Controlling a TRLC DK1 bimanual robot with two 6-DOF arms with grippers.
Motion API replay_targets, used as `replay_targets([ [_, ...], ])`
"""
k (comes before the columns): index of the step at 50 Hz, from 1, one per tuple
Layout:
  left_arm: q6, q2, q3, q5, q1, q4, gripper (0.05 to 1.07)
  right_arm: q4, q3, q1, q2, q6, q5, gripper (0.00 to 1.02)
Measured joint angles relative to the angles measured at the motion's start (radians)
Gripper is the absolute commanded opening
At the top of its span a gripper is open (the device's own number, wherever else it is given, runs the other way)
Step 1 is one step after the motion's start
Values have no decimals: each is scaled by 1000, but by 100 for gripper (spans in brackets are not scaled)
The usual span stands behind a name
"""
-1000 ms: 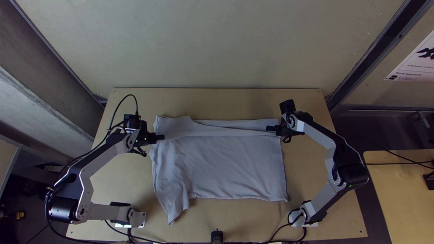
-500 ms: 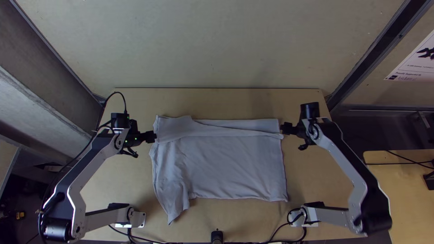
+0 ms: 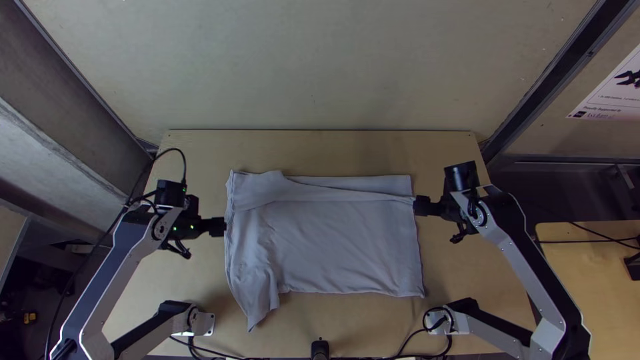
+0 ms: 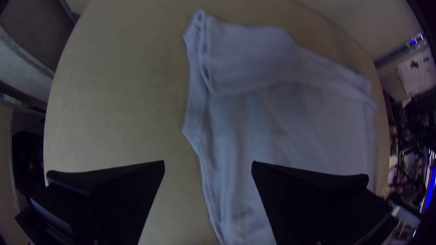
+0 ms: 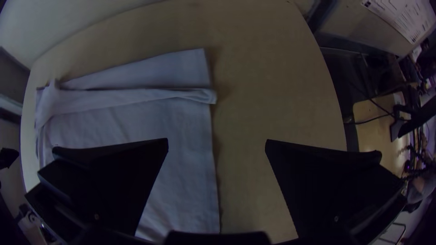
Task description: Fold the t-shirt
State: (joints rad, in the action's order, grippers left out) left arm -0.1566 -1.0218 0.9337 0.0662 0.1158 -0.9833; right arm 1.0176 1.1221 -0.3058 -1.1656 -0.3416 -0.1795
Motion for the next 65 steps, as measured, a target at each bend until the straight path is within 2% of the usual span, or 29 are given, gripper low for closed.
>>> replay_targets([
  [8,0,22,-1,0,189,-167,102,12,11,-39,13,-10,0,99],
  [16,-5,24,-42,0,323,-266,102,40,11,-38,13,-60,4,99],
  [24,-40,26,-143,-8,402,-276,102,50,11,-30,14,-97,4,99],
  [35,-113,22,-237,-22,515,-264,102,49,11,-26,13,-104,4,99],
  [44,-151,-22,-246,-23,536,-214,101,46,11,-26,8,-104,4,99],
  [49,-171,-47,-257,-23,556,-175,92,45,11,-26,6,-105,4,99],
  [56,-185,-68,-285,-23,581,-133,92,41,2,-26,6,-105,4,99],
  [61,-185,-68,-301,-23,621,-117,72,42,-9,-26,6,-104,4,99],
  [65,-184,-76,-309,-23,637,-102,61,41,-9,-26,8,-104,4,99],
])
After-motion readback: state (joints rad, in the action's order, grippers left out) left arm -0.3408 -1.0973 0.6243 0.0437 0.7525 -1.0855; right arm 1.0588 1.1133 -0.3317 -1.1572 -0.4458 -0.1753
